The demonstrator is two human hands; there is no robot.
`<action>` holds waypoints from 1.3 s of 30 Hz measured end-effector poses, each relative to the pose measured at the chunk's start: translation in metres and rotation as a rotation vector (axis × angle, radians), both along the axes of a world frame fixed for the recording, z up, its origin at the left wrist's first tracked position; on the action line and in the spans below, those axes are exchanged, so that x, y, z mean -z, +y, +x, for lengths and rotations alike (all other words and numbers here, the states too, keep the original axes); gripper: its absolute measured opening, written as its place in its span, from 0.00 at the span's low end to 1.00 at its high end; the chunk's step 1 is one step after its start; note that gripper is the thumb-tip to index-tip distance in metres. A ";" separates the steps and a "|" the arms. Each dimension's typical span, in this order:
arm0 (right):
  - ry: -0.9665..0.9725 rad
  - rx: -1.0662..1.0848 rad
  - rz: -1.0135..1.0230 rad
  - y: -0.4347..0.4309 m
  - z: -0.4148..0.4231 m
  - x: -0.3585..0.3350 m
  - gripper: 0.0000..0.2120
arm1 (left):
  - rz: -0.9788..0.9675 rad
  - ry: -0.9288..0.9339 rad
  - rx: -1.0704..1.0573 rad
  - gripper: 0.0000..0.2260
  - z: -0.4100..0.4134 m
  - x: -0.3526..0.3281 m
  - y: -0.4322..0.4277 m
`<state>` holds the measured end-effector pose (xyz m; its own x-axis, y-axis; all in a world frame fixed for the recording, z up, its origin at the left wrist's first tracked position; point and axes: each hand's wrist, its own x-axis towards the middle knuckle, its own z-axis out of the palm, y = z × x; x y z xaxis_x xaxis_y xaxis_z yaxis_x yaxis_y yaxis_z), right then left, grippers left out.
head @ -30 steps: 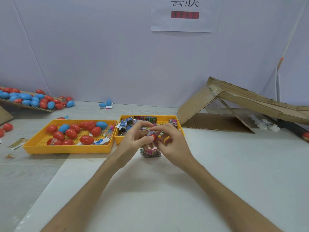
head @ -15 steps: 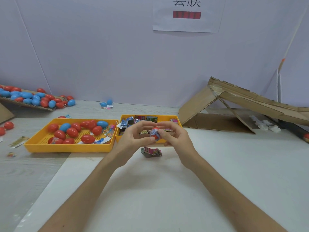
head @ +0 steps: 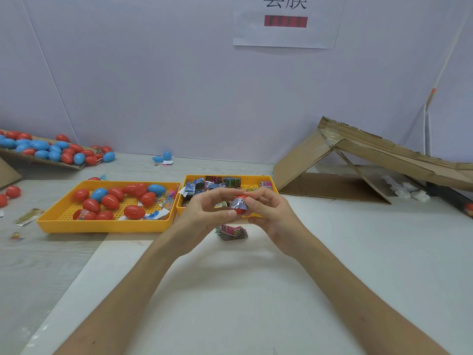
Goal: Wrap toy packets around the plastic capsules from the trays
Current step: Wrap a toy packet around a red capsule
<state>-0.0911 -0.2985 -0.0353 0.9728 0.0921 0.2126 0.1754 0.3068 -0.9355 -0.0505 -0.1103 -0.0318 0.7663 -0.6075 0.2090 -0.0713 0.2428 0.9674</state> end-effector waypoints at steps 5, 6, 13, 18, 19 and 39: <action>0.027 0.038 -0.012 0.001 0.001 0.000 0.06 | -0.024 0.027 0.019 0.17 0.000 0.000 0.000; 0.037 0.046 -0.013 0.001 0.001 0.000 0.08 | -0.033 0.041 0.030 0.17 0.000 0.000 0.000; 0.007 0.072 -0.034 0.004 0.001 0.001 0.14 | -0.139 0.108 0.146 0.17 -0.001 -0.001 0.000; -0.016 0.078 -0.064 0.003 0.000 0.001 0.15 | -0.075 0.098 0.112 0.19 -0.002 -0.003 0.000; -0.017 0.077 -0.070 0.003 0.000 0.000 0.16 | -0.065 0.092 0.094 0.19 -0.002 -0.003 0.000; 0.002 0.095 -0.056 0.005 0.001 0.001 0.14 | -0.134 0.153 0.178 0.19 -0.001 -0.003 0.001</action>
